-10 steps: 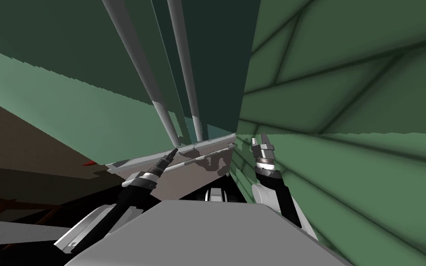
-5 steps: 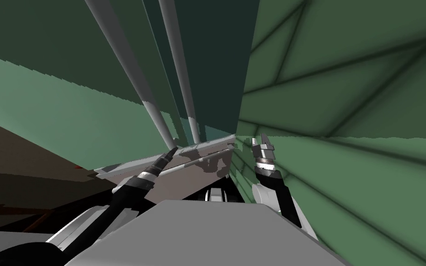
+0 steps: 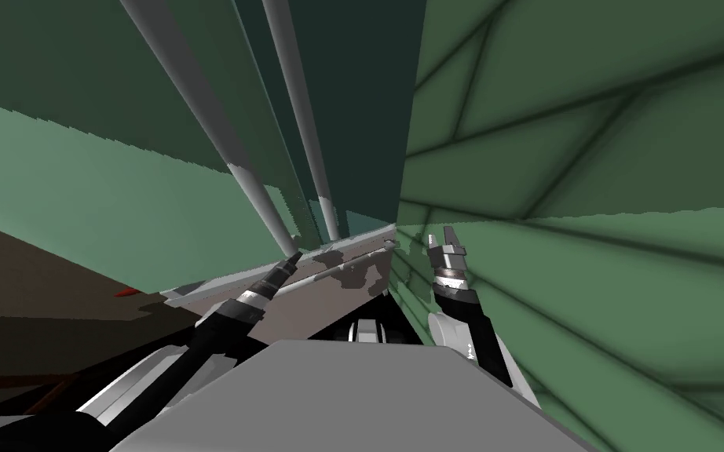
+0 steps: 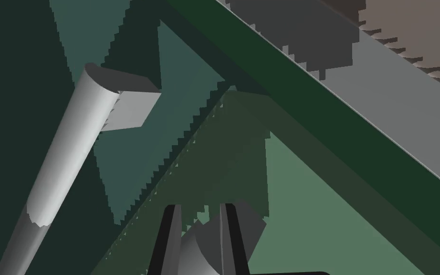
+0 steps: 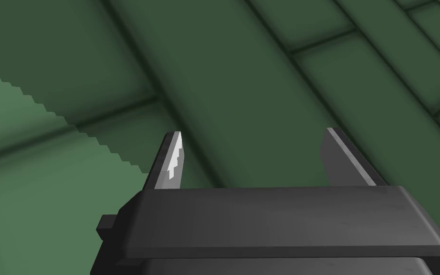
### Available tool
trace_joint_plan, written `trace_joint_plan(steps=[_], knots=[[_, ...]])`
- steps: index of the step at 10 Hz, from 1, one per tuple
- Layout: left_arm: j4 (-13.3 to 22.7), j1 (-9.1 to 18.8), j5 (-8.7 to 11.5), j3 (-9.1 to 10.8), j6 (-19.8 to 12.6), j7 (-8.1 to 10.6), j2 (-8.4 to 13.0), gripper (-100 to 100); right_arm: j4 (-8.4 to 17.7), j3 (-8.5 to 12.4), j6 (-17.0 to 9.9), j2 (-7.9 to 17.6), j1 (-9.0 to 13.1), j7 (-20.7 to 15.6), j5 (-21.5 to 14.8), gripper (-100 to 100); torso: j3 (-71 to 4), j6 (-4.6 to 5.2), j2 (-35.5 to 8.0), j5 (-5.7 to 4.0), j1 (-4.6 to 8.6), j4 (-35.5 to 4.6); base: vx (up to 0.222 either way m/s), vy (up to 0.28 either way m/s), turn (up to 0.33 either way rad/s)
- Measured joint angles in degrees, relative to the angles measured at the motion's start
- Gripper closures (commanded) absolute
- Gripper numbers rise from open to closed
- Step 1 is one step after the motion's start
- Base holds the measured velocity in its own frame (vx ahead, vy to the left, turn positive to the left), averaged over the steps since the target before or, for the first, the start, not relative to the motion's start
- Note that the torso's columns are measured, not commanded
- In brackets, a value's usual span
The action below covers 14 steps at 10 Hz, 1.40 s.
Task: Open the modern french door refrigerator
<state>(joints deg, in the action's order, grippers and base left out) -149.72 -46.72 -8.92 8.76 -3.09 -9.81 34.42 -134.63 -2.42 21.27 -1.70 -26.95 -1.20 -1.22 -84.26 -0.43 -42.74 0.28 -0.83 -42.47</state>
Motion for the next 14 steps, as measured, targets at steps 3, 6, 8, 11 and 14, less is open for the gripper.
trace_joint_plan(steps=[3,6,8,11,14], knots=[[-0.1,0.7,0.6,-1.73,1.3,0.33,3.1,100,0.0,0.0,0.0,0.0,0.0,0.0,0.0,0,-0.1,-0.10,0.0,0.00,-0.19,-0.1,-0.243,0.139,-0.145],[-0.1,1.1,1.4,-3.12,2.9,0.81,6.4,100,0.0,0.0,0.0,0.0,0.0,0.0,0.0,0,-0.3,-0.09,0.3,-0.10,-0.13,-0.1,-0.234,0.113,-0.119],[-0.1,1.2,1.8,-3.77,3.5,1.06,7.7,100,0.0,0.0,0.0,0.0,0.0,0.0,0.0,0,-0.5,0.04,0.7,-0.21,0.29,0.0,-0.149,0.074,-0.110],[-0.2,1.1,2.1,-5.09,5.7,1.38,10.4,100,0.0,0.0,0.0,0.0,0.0,0.0,0.0,0,-0.6,0.16,0.7,-0.17,0.13,0.0,-0.133,0.149,-0.119],[-0.1,1.2,2.5,-5.89,8.6,1.81,13.2,100,0.0,0.0,0.0,0.0,0.0,0.0,0.0,0,-0.2,0.02,0.2,0.03,-0.30,-0.1,-0.176,0.176,-0.137]])
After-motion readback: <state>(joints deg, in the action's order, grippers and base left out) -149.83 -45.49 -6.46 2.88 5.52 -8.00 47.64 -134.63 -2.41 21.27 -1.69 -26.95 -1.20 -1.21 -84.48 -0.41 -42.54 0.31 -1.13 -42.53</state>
